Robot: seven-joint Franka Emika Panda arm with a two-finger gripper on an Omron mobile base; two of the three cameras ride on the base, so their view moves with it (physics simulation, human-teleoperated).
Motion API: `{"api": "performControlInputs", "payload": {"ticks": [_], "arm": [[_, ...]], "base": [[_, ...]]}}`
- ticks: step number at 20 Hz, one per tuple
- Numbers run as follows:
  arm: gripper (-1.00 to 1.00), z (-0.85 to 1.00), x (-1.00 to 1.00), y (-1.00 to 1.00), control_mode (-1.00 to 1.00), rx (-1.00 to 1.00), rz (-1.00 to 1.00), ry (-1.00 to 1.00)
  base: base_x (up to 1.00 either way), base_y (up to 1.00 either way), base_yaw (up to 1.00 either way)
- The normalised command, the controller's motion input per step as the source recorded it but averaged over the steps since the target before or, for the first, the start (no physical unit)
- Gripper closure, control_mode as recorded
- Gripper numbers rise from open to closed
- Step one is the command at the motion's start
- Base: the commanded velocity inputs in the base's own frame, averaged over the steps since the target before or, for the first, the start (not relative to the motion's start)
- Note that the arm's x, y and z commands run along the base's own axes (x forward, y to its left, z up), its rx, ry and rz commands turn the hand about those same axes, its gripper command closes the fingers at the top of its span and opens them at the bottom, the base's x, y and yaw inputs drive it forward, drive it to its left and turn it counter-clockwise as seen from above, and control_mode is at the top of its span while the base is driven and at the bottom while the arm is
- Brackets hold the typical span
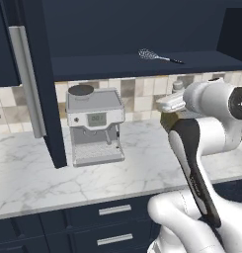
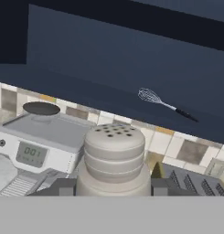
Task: The dining table condiment station is running low on shaker. Refill the condiment station by opening the cabinet and taking the shaker from the cabinet and placing it on the dining table.
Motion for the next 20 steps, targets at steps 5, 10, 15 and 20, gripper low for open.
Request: {"api": "performControlInputs", "payload": {"ticks": [5,10,15,20], "arm": [[1.00,-0.16,-0.35,0.31,-1.00,0.00,0.01,0.14],[1.00,0.15,-0.24,0.21,-1.00,0.00,0.00,0.22],[1.00,0.02,-0.33,0.03,1.00,0.00,0.00,0.08],[1.00,0.00,0.00,0.00,1.00,0.00,0.00,0.00]], "base": [[0.00,0.00,0.00],[0.00,0.00,0.00],[-0.29,0.05,0.05],[-0.77,0.21,0.38]]}}
